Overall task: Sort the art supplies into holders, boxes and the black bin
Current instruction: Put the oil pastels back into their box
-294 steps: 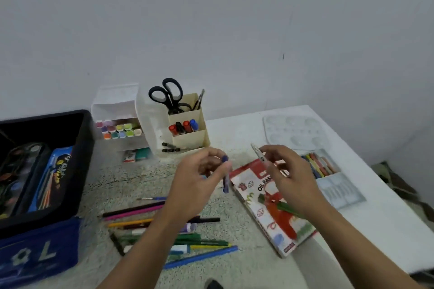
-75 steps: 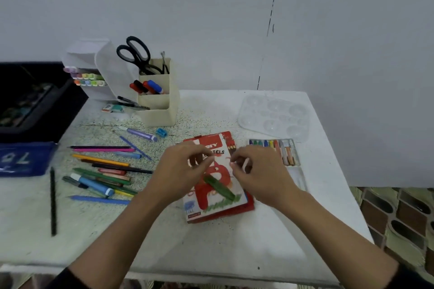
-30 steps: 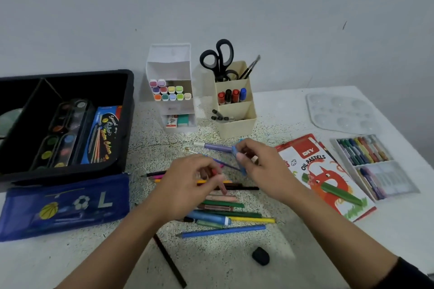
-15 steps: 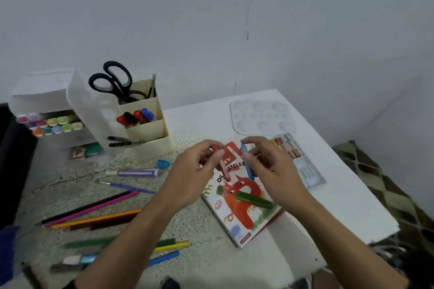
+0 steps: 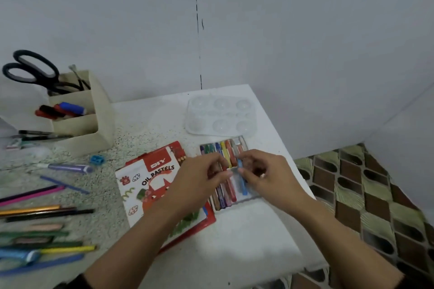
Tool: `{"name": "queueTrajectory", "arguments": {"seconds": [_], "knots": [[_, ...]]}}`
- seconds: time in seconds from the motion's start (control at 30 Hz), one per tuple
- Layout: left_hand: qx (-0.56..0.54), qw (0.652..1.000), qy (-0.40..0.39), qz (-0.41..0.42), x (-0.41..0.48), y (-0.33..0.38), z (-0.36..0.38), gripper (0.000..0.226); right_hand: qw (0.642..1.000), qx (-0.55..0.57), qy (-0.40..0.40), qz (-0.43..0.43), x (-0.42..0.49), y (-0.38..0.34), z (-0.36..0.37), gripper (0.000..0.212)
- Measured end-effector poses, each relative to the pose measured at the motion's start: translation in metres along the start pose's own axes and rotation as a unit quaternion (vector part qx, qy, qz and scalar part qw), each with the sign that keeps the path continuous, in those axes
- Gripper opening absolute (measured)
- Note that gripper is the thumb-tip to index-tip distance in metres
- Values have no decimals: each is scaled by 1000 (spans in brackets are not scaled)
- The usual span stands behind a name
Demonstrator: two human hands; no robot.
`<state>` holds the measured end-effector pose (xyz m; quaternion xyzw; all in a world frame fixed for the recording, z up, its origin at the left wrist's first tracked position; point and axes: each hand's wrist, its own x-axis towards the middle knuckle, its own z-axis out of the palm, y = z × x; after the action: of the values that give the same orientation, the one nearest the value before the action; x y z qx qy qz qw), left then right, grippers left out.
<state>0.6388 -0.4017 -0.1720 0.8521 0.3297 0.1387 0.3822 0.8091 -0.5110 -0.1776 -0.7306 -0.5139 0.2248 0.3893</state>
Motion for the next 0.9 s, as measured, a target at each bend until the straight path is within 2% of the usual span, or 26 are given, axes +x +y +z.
{"name": "queueTrajectory", "arguments": {"seconds": [0.2,0.27,0.47,0.53,0.63,0.77,0.9], "knots": [[120,993,7,3,8,-1,18,11,995,-62,-36,-72,2,11,0,28],[126,992,12,-4,7,1,18,13,992,-74,-39,-89,5,11,-1,26],[177,984,4,-4,-3,2,19,39,999,-25,-27,-38,7,10,-2,17],[190,982,1,-8,-5,4,21,41,999,-23,-24,-27,8,9,0,15],[231,973,-15,-11,-6,9,21,39,995,-77,-27,-57,10,9,4,8],[262,963,-57,-7,-11,13,22,36,989,-103,-75,-69,8,15,1,4],[273,959,-79,0,-13,10,18,41,984,-122,-116,-59,7,15,-4,17]]}}
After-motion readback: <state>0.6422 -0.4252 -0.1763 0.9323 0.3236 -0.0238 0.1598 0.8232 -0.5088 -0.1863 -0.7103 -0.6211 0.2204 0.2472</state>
